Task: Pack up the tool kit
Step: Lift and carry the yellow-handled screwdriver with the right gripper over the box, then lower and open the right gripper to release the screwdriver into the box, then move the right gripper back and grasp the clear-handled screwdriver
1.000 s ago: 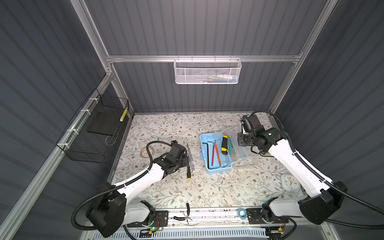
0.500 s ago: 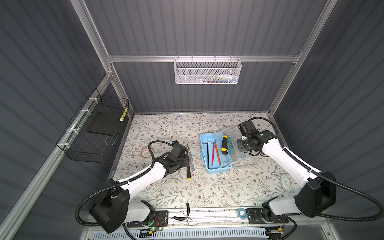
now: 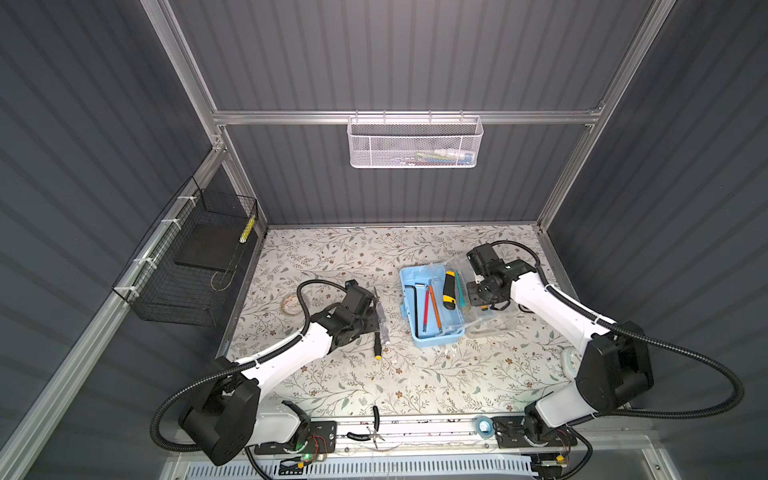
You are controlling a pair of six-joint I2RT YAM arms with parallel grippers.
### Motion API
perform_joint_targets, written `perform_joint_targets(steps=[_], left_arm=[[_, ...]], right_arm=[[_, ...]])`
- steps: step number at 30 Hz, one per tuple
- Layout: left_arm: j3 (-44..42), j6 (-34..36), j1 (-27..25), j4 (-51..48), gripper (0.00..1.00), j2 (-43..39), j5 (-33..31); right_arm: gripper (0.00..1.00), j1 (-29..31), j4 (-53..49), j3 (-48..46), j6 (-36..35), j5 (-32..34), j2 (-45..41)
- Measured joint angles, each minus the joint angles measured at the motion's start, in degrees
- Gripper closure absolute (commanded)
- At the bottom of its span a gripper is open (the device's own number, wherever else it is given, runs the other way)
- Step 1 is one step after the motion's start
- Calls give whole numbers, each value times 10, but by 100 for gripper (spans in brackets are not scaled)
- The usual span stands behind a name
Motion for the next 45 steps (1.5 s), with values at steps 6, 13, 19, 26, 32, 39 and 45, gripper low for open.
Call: perform_joint_targets(steps=[6, 13, 19, 26, 32, 39, 45], left_arm=[[0, 0, 0, 0, 44, 0, -3], [0, 5, 0, -1, 44, 0, -11], [0, 9, 0, -9, 44, -1, -15], [-12, 7, 0, -17, 44, -42, -17], [-40, -1, 0, -23, 45, -108, -23], [-88, -24, 0, -12, 45, -117, -14], [-113, -48, 0, 1, 45, -125, -7]], right_arm=[[53, 0, -4, 13, 7, -14, 8], [50, 14, -30, 68, 18, -16, -4], [55, 79, -33, 131, 50, -28, -59], [63, 187, 0, 155, 108, -60, -58], [64, 248, 34, 155, 147, -99, 13], [66, 293, 69, 163, 168, -138, 134], [67, 305, 74, 195, 169, -156, 228]])
